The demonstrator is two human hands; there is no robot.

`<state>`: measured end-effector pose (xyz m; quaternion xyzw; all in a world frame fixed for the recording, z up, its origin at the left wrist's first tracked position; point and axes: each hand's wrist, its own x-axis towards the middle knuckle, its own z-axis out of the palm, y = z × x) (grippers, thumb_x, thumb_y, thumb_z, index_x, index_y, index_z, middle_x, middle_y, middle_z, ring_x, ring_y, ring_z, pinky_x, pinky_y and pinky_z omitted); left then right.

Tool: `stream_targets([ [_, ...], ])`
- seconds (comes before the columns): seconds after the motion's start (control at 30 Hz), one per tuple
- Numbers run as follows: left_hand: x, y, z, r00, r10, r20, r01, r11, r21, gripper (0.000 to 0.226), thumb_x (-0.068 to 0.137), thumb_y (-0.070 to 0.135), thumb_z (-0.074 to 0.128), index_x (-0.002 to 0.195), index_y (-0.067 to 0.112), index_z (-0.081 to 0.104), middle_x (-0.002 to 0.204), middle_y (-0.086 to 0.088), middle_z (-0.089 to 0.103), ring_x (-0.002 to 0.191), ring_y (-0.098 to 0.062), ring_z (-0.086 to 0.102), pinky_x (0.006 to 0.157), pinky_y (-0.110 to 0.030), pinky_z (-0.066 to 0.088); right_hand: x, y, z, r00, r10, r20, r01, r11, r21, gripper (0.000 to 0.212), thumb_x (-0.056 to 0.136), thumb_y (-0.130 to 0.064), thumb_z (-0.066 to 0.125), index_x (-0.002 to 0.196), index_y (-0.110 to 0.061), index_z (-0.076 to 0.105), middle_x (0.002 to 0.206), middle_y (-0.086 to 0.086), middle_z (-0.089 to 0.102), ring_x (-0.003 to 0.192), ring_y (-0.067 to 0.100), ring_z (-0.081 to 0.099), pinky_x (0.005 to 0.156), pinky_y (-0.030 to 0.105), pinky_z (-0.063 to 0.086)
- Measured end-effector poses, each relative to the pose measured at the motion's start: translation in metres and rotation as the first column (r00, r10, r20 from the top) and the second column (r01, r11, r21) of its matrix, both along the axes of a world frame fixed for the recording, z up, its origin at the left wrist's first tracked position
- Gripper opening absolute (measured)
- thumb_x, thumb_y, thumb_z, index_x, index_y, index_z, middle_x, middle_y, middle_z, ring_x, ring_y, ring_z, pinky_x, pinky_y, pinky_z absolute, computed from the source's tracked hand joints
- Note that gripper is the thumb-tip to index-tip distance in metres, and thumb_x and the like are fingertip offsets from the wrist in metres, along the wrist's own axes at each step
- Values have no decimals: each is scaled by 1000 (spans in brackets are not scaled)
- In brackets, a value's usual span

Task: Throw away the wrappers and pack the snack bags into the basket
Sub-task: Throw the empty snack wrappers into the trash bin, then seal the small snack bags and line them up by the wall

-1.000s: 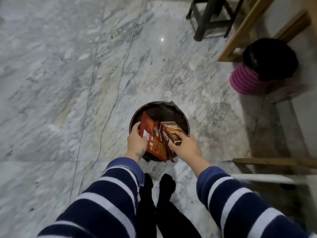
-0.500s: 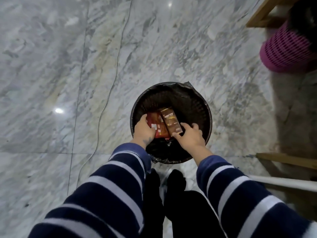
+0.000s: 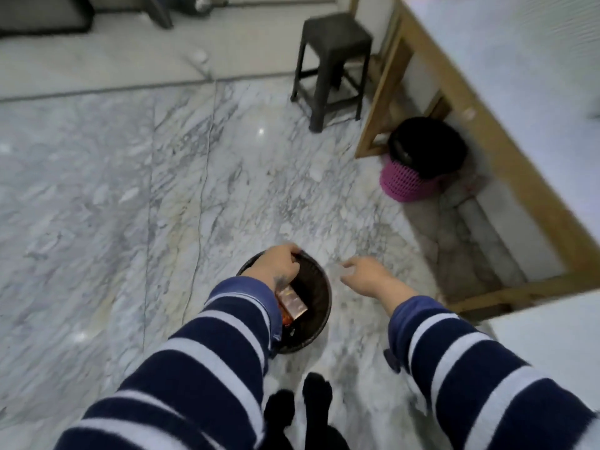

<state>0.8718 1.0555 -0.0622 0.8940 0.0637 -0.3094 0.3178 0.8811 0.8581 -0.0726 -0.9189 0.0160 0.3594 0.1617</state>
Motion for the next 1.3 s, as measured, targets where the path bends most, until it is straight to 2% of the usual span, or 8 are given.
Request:
stream_targets([
  [0.17,18,-62,82,965,-238,113,237,971,19,44,95,21,46,139,15,40,135,-8,52,119,-26,52,96,-32,42,-22,-59,85,974,-193,120,193,981,10,49,93,-34,51,140,-22,42,152,10,29,138,25,32,107,35,34],
  [0.27,15,-104,113,896,-405,182,403,914,53,44,95,23,44,139,17,41,134,-6,54,118,-25,53,94,-32,43,-55,-92,123,913,-346,216,346,938,38,48,93,-31,48,140,-24,42,154,12,19,136,28,36,102,35,38],
  [0.37,4,-153,133,809,-530,255,533,844,64,43,94,20,44,137,16,43,133,-8,54,118,-25,53,95,-32,44,-98,-125,149,847,-456,273,461,886,52,50,93,-34,50,141,-23,41,153,10,22,135,27,36,108,36,34],
  [0.6,-75,-282,165,531,-792,302,817,573,66,40,93,21,49,132,15,49,127,-5,58,114,-20,54,87,-21,37,-236,-204,185,572,-756,317,777,623,84,46,93,-35,47,138,-25,43,145,10,23,116,30,52,102,35,39],
  [0.73,-143,-354,180,388,-857,339,903,426,45,38,94,21,48,131,17,50,124,-3,57,111,-21,54,90,-24,39,-323,-246,198,390,-859,331,893,441,92,47,93,-34,48,139,-24,42,147,9,22,118,30,50,98,33,39],
  [0.93,-252,-444,194,179,-911,370,976,213,52,38,95,22,45,133,18,48,131,-5,54,117,-23,51,97,-28,41,-443,-305,207,213,-913,348,958,264,107,47,93,-31,50,138,-20,44,150,10,30,126,30,47,105,37,39],
  [1.07,-320,-499,195,127,-921,369,987,155,45,37,95,20,46,132,18,50,134,-9,52,119,-26,51,101,-31,42,-513,-347,205,185,-920,346,976,212,43,50,94,-34,49,141,-21,40,153,11,25,135,29,34,109,34,29],
  [1.3,-427,-587,188,110,-921,375,994,110,-22,39,96,18,45,135,15,47,136,-10,51,123,-27,49,104,-35,39,-611,-424,206,115,-923,368,983,160,92,44,93,-26,53,136,-18,48,147,6,39,130,24,42,105,30,35],
])
